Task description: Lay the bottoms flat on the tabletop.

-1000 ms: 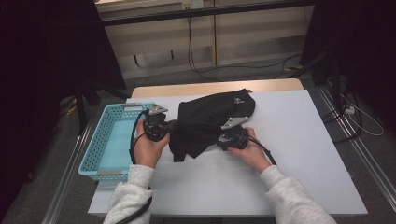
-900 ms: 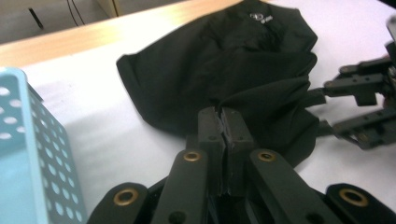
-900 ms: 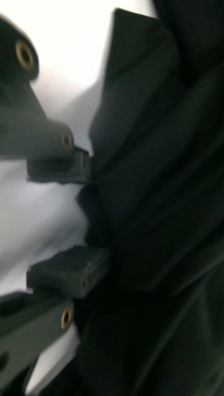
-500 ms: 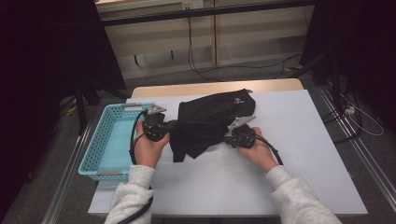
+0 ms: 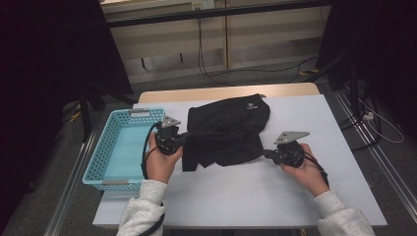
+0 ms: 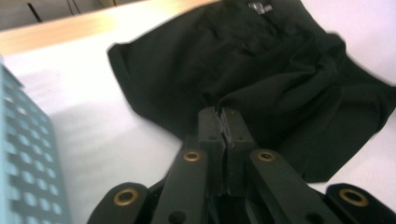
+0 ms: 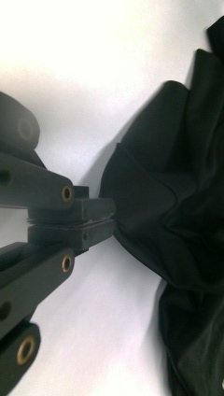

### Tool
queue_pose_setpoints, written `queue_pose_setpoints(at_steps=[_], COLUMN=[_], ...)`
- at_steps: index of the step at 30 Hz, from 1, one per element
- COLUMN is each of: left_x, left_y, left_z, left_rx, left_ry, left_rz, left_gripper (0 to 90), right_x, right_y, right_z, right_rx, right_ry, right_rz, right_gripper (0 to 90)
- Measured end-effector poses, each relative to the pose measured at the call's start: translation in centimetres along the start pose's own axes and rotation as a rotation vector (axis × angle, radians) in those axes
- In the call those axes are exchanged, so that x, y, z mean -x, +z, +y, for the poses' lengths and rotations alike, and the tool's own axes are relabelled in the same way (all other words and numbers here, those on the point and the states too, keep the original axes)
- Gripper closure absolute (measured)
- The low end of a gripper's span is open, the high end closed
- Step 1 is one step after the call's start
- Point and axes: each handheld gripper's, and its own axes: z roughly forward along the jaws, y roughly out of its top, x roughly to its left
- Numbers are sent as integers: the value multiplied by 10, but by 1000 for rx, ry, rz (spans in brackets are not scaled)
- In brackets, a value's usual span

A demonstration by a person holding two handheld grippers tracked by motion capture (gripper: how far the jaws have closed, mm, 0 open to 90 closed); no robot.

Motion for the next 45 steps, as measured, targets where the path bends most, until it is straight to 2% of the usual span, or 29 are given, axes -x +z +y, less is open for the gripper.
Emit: queue_pose_setpoints(at_steps=[3,4,6,11,15,17,19,21,24,27,28,29,30,32,33,35,36,39,40,41,42,43,45], left_x=[4,7,11,21,28,30,31,32,35,34,33,32,32,32,33,34,34,35,34,35,35,36,37], left_y=[7,9,13,20,23,25,29,31,31,33,34,34,34,35,35,36,36,35,35,35,35,36,36], left_z=[-9,-12,-17,-26,-30,-33,-35,-37,-38,-39,-41,-41,-41,-41,-41,-40,-40,-39,-39,-38,-38,-37,-36], left_rx=[-12,-3,-30,-30,-28,-14,-20,-16,-19,-9,-5,-5,-5,0,-1,-5,-5,-3,-4,-6,-6,-3,-5], left_ry=[5,-13,19,29,47,47,42,48,90,97,93,90,90,91,97,116,116,129,134,139,139,141,145], left_rz=[-22,-33,-52,-87,-120,-131,-144,-147,-131,-114,-107,-103,-103,-105,-105,-112,-112,-113,-114,-116,-116,-119,-125], left_gripper=[881,880,878,875,866,828,777,687,612,480,407,373,348,316,316,279,270,261,256,247,247,247,247], right_x=[5,7,12,15,11,2,-15,-32,-51,-63,-67,-68,-68,-64,-64,-53,-53,-37,-31,-19,-19,-13,-12], right_y=[-10,-14,-21,-28,-32,-26,-13,3,23,37,42,43,43,34,34,16,16,0,-4,-8,-8,-6,-4], right_z=[2,2,1,1,5,7,13,19,25,23,20,19,19,20,20,24,24,22,20,13,13,6,3], right_rx=[28,32,50,71,98,124,102,88,73,24,2,-11,-11,18,18,86,86,125,127,115,115,91,73], right_ry=[16,14,24,38,25,15,-28,-55,-85,-107,-127,-126,-126,-106,-106,-67,-67,-36,-20,24,24,56,56], right_rz=[-11,-19,-26,-24,-12,31,63,107,147,162,151,146,146,142,142,99,99,39,11,-27,-27,-30,-26], right_gripper=[895,894,894,894,894,894,894,894,894,892,841,772,772,695,695,570,570,536,525,519,519,518,519])
